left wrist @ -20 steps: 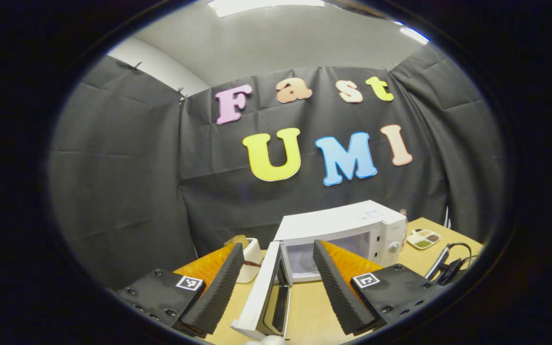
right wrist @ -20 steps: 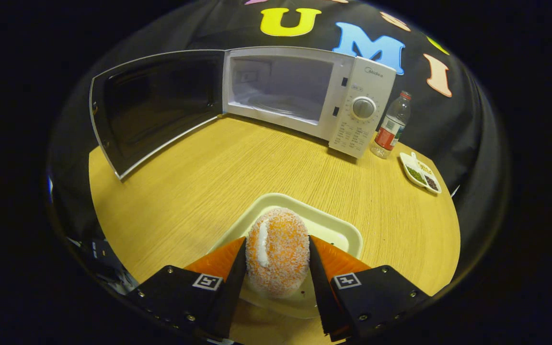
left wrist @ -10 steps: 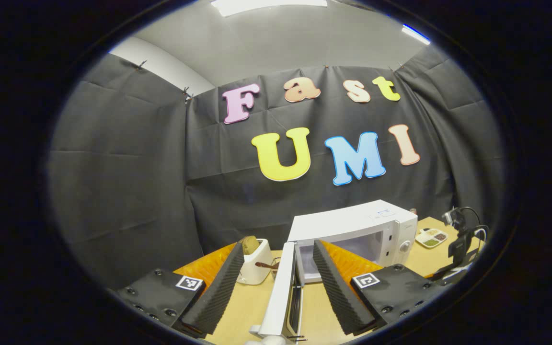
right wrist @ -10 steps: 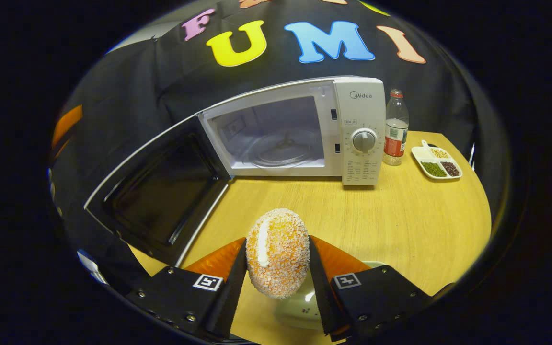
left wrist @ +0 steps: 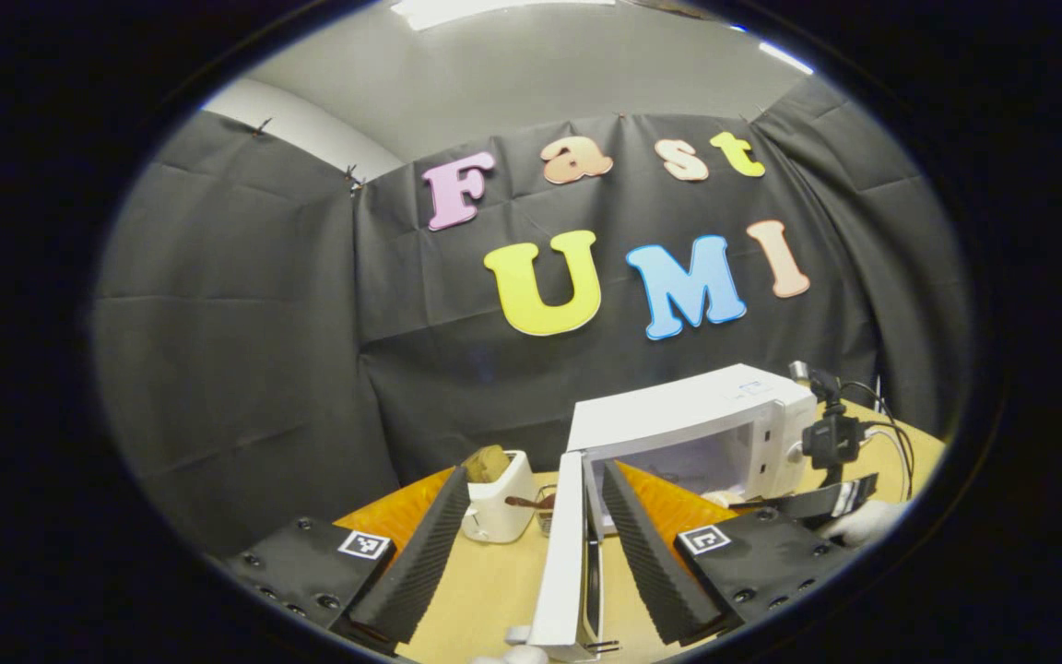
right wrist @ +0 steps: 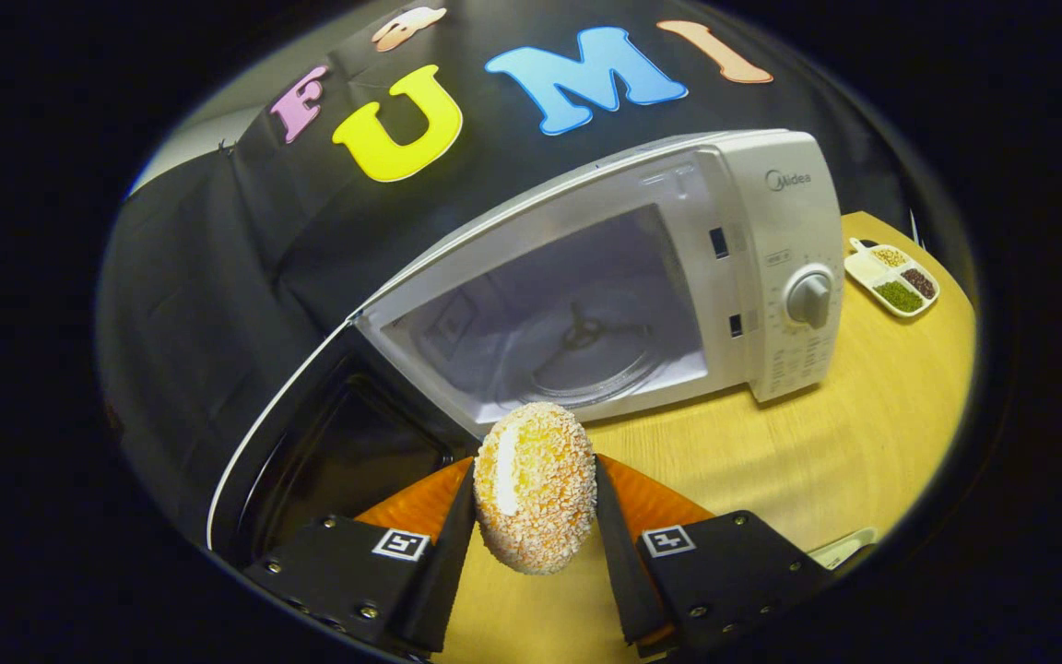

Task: Open the microwave oven with the left hand, put the food in, and close the microwave oven.

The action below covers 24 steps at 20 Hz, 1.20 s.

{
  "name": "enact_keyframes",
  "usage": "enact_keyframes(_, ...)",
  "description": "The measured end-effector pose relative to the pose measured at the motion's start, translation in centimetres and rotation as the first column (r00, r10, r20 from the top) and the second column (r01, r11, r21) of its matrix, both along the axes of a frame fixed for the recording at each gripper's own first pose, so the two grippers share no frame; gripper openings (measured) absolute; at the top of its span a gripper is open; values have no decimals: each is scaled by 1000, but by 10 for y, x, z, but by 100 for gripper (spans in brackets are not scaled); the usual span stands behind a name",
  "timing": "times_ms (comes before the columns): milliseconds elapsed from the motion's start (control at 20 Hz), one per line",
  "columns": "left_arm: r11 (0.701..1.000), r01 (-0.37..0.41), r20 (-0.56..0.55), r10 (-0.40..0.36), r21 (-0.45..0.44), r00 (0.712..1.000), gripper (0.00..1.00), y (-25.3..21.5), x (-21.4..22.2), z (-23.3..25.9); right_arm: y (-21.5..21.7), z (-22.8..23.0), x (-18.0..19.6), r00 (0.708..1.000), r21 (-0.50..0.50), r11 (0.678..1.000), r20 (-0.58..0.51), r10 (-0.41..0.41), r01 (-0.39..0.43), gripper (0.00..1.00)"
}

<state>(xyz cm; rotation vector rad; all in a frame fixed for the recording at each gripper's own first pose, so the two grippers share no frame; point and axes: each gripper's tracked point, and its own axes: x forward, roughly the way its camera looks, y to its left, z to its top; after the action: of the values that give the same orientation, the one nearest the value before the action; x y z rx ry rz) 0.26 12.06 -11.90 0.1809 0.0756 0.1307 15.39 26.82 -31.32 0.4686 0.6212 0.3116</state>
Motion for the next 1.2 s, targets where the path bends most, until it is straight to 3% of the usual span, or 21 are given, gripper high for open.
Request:
enact_keyframes(100,1000,2,-3,-2,-18,1000,100,0,4,-5,7,-8,26,999,-14,999,13,-44,44,69)
enact_keyframes(200,999,6,-9,-6,-32,1000,95,-2,9,-10,11,-15,52,994,-4,995,29,-102,102,69)
enact_keyframes(300,999,6,-17,-7,-44,1000,100,-2,13,-16,9,-20,76,986,-15,986,44,-163,164,69)
enact_keyframes(450,998,3,-31,-5,-56,1000,100,-1,14,-28,5,-20,111,958,-31,961,98,-270,274,65)
enact_keyframes(550,999,-11,-48,9,-48,999,100,4,13,-40,9,-26,126,941,-23,944,94,-325,328,69)
enact_keyframes(600,999,-16,-56,14,-45,998,95,6,13,-44,11,-31,132,936,-12,939,84,-342,344,69)
enact_keyframes(650,999,-21,-60,18,-43,998,99,8,13,-46,11,-34,137,929,-9,932,85,-359,361,69)
enact_keyframes(800,999,-37,-66,35,-37,997,97,17,11,-48,3,-40,149,908,-51,911,118,-401,409,69)
enact_keyframes(1000,998,-57,-65,56,-18,996,97,27,11,-47,1,-51,153,900,-68,900,104,-422,430,73)
enact_keyframes(1050,998,-59,-59,58,-16,997,95,28,11,-45,-1,-53,154,902,-84,900,103,-419,427,70)
enact_keyframes(1100,998,-58,-48,57,-14,997,100,28,10,-41,-1,-50,152,906,-78,905,111,-408,417,77)
enact_keyframes(1200,998,-56,-36,56,-7,998,99,28,7,-36,-10,-40,151,897,-99,896,149,-416,432,93)
